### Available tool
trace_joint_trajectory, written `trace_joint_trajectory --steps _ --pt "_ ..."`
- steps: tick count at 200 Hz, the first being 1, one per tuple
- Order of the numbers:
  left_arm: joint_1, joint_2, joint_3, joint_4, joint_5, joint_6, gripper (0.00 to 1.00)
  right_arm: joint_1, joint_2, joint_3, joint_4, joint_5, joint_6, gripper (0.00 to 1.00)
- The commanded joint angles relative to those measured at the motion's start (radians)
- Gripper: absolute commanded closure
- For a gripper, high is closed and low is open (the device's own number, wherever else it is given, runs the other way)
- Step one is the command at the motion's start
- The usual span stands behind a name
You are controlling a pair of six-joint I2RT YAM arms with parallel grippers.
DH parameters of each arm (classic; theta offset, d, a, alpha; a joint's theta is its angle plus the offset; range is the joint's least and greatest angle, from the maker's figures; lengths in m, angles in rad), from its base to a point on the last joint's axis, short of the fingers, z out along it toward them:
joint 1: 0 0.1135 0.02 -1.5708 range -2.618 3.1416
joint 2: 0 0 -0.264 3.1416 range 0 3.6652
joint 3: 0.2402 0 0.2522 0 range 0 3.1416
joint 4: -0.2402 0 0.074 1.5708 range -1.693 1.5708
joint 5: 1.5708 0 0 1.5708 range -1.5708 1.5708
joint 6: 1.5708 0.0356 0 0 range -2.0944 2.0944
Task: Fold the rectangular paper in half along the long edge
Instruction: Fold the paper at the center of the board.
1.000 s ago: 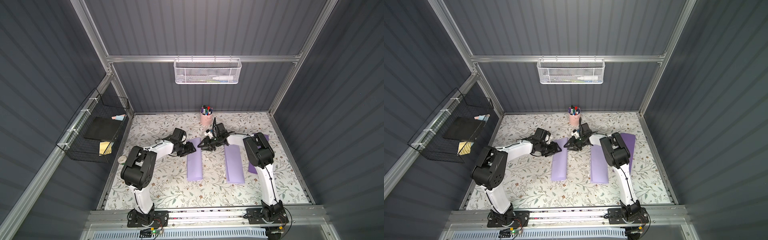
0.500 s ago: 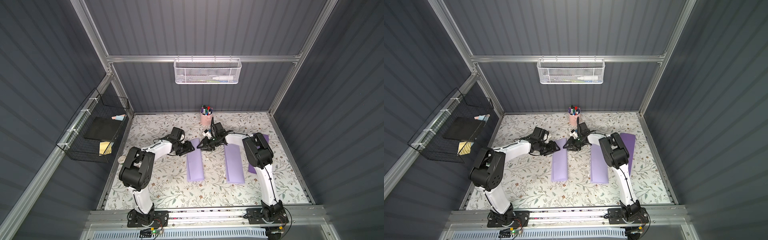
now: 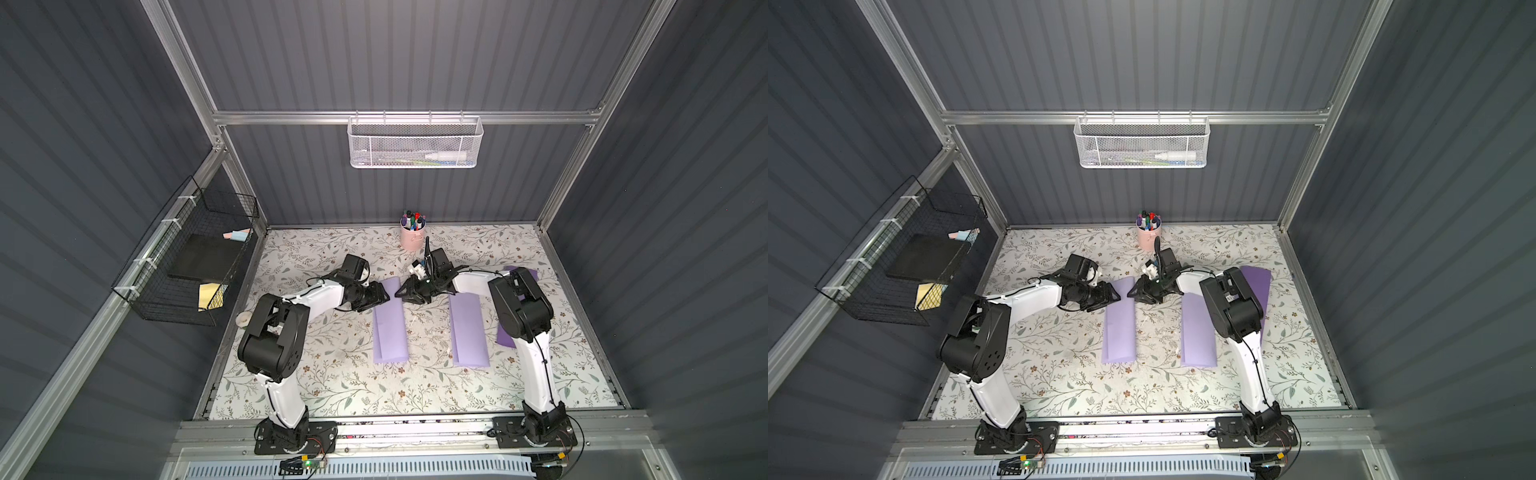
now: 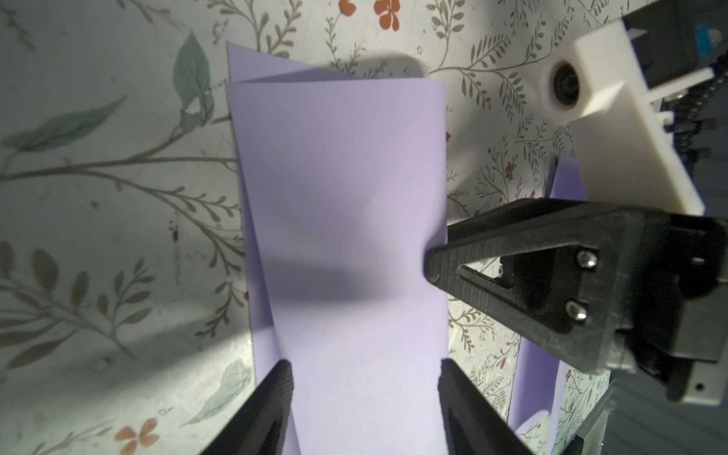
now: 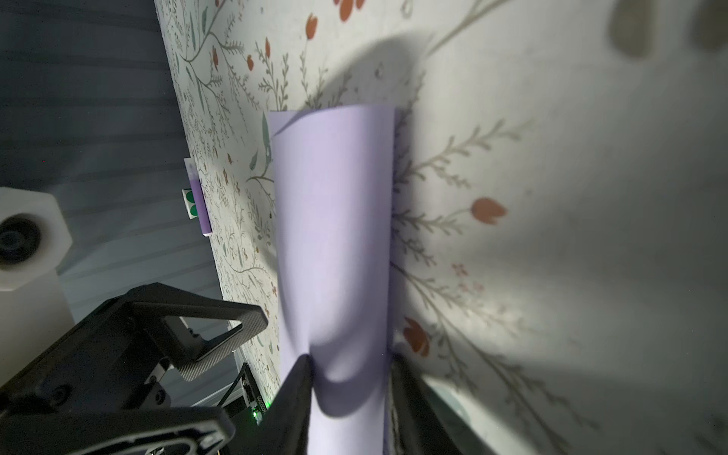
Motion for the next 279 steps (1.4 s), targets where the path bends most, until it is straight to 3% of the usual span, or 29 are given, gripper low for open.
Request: trace_joint_trajectory --steps 1,113,279 --pt "0.003 -0.004 0.007 -0.023 -0.007 0.011 0.37 0.006 -0.009 -0.039 -0.012 0.082 0.038 0.64" --pt "0.004 -0.002 0.001 -0.018 -0.001 0.006 0.36 0.070 -0.089 -0.141 0.108 0.247 0.210 0.64" --pt "0.004 -0.022 -0.036 -0.010 -0.001 -0.009 0.34 0.122 -0.197 -0.257 0.175 0.520 0.354 0.63"
